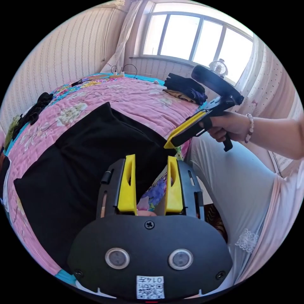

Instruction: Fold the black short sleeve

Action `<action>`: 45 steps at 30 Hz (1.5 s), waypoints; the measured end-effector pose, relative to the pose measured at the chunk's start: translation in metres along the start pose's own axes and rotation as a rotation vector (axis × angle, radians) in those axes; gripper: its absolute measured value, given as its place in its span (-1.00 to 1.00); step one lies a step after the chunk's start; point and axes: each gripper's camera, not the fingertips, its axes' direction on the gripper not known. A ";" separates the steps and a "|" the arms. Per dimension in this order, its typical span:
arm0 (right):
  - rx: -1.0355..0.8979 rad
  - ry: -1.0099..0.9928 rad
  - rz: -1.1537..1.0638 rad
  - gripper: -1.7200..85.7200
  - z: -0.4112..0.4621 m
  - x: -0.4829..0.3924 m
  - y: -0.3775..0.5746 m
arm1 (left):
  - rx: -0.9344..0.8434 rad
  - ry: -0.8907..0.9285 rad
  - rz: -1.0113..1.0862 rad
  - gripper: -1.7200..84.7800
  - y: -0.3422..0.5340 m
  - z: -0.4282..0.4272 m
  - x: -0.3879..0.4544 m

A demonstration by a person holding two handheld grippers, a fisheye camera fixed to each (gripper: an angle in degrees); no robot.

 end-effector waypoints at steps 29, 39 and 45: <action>0.015 0.085 -0.326 -0.88 -0.017 -0.046 -0.046 | -0.077 -0.026 -0.134 -0.88 -0.011 0.003 -0.009; 0.230 -0.144 0.046 -0.75 -0.032 0.088 -0.079 | -0.101 -0.012 -0.150 -0.89 -0.002 0.001 -0.025; 0.314 -0.241 0.107 -0.72 -0.005 0.105 -0.130 | -0.098 -0.001 -0.155 -0.89 0.004 -0.008 -0.037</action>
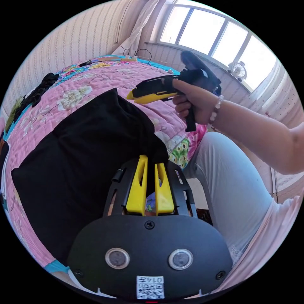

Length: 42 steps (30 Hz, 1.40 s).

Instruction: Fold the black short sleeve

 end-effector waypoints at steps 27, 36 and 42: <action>-0.368 -0.001 -0.517 -0.86 0.236 -0.322 -0.069 | 0.230 -0.053 -0.695 -0.97 0.184 -0.180 -0.177; -0.252 0.072 -0.692 -0.77 0.221 -0.360 -0.071 | 0.242 -0.192 -0.701 -0.92 0.201 -0.222 -0.179; -0.365 0.186 -0.707 -0.65 0.270 -0.387 -0.064 | 0.257 -0.190 -0.722 -0.83 0.154 -0.193 -0.207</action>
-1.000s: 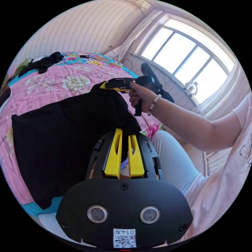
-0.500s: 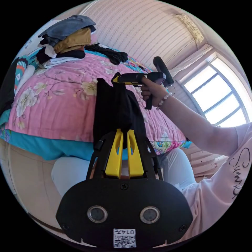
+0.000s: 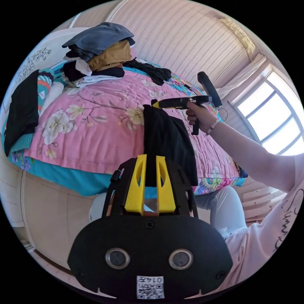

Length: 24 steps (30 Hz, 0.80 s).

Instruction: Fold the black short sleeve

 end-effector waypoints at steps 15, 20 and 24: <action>-0.128 0.088 -0.170 -0.81 0.021 -0.045 0.010 | -0.307 0.020 0.094 -0.75 -0.029 0.084 0.052; -0.077 0.048 -0.152 -0.87 -0.012 -0.041 0.036 | -0.251 -0.035 0.156 -0.83 -0.029 0.078 0.093; 0.011 0.070 -0.154 -0.89 -0.059 -0.044 0.066 | -0.208 -0.066 0.224 -0.84 -0.029 0.065 0.129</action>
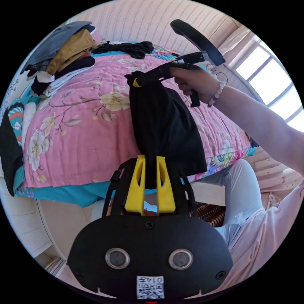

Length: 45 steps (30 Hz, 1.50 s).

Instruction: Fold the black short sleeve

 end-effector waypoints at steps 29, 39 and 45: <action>0.544 0.688 0.999 -0.89 -0.521 0.120 0.699 | -0.014 0.641 1.060 -0.85 -0.242 0.038 0.614; 0.522 0.574 1.301 -0.81 -0.511 0.343 0.752 | 0.019 0.175 1.034 -0.79 -0.362 0.154 0.733; 0.314 0.693 1.064 -0.80 -0.458 0.307 0.719 | 0.112 0.303 1.015 -0.81 -0.356 0.148 0.686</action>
